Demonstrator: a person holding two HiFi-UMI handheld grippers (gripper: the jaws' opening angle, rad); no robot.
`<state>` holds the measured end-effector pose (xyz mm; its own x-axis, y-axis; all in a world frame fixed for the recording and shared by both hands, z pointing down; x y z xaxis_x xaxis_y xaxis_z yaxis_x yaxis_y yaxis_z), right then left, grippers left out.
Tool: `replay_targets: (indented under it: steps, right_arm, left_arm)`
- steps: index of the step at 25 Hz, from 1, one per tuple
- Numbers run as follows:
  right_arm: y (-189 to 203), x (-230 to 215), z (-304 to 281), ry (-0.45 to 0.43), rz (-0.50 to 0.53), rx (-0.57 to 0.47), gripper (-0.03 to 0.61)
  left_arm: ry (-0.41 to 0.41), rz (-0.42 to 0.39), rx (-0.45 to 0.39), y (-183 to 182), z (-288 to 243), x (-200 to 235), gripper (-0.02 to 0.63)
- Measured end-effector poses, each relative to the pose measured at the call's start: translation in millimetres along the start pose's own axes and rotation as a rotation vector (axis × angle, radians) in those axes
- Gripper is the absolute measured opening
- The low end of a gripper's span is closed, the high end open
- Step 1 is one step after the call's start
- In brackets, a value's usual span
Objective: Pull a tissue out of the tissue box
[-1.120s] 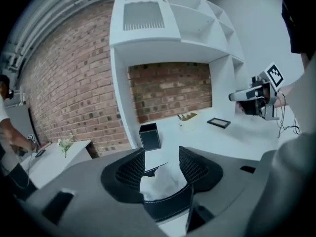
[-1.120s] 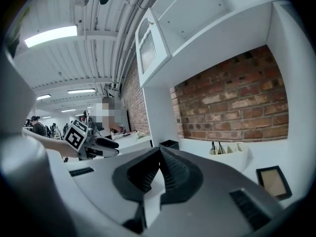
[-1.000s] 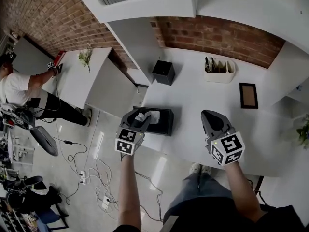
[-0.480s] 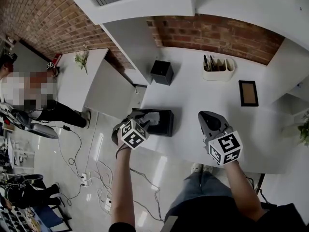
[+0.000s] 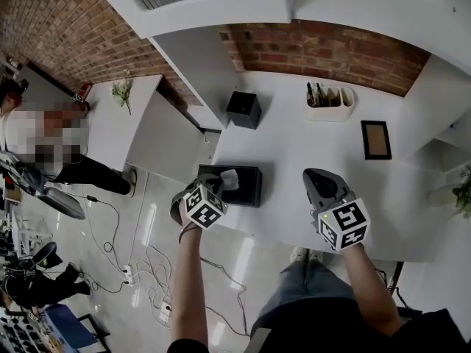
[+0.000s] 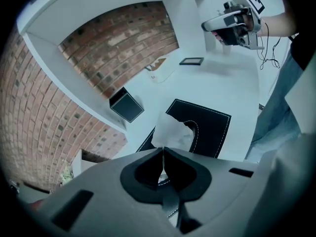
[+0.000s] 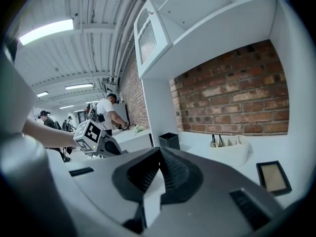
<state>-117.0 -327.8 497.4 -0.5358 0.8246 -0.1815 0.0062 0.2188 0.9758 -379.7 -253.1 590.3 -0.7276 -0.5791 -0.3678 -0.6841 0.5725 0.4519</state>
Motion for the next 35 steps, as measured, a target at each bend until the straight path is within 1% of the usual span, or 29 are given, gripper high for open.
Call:
replay_targets:
  steps: [5,13,24,31,35]
  right_arm:
    - [-0.3,2.2,0.6,0.000,-0.001,0.004,-0.002]
    - [1.9,1.6,5.4,0.007,-0.003,0.005,-0.002]
    - [-1.5,-0.7,13.6,0.018,-0.004,-0.006,-0.002]
    - [-5.0,-4.0,21.0,0.025,-0.003,-0.017,-0.002]
    - [-8.3,-8.7,25.9,0.033,-0.001,-0.030,-0.002]
  left_arm:
    - [-0.049,0.032,-0.046,-6.7,8.6,8.8,0.011]
    - [-0.139,0.018,-0.112,-25.7,23.8,22.6,0.011]
    - [-0.219,0.009,-0.162,-43.9,40.5,34.5,0.011]
    - [-0.250,-0.002,-0.185,-56.5,52.0,38.6,0.011]
    - [-0.271,0.012,-0.229,-69.5,60.3,39.3,0.011]
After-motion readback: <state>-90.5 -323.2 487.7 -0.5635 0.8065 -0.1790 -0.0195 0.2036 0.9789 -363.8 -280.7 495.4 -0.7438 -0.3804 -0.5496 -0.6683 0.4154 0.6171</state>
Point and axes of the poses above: the fingertips, and each gripper's own axes: z backward along the fingers, x to its left, y out of its underside, the point moved 4 cm from there along z, backward along the fingers, and after that the axes turned 8 degrees about -x, right-handed, at the moved point
